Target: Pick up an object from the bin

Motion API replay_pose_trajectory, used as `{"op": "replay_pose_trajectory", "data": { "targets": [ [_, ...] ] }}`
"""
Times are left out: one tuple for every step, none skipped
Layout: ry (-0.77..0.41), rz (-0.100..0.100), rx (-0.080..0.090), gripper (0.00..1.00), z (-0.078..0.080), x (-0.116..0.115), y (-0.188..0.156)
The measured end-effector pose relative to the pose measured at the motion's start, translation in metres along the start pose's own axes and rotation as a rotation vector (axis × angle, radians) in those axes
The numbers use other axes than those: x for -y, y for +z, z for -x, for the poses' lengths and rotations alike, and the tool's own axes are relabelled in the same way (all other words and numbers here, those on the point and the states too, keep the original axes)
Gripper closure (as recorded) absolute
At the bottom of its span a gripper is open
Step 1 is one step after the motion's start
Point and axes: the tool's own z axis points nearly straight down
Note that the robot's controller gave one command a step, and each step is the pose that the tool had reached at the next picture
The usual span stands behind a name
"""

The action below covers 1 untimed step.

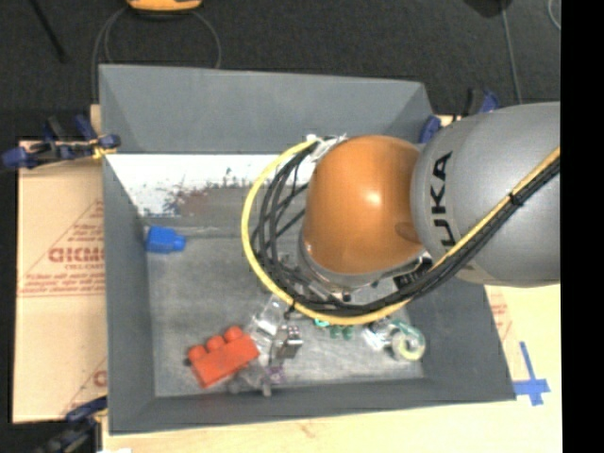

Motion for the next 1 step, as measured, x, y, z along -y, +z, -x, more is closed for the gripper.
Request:
{"op": "replay_pose_trajectory", "data": {
  "targets": [
    [0.006, 0.001, 0.008, 1.0, 0.0018, 0.0008, -0.0039]
  ]
}}
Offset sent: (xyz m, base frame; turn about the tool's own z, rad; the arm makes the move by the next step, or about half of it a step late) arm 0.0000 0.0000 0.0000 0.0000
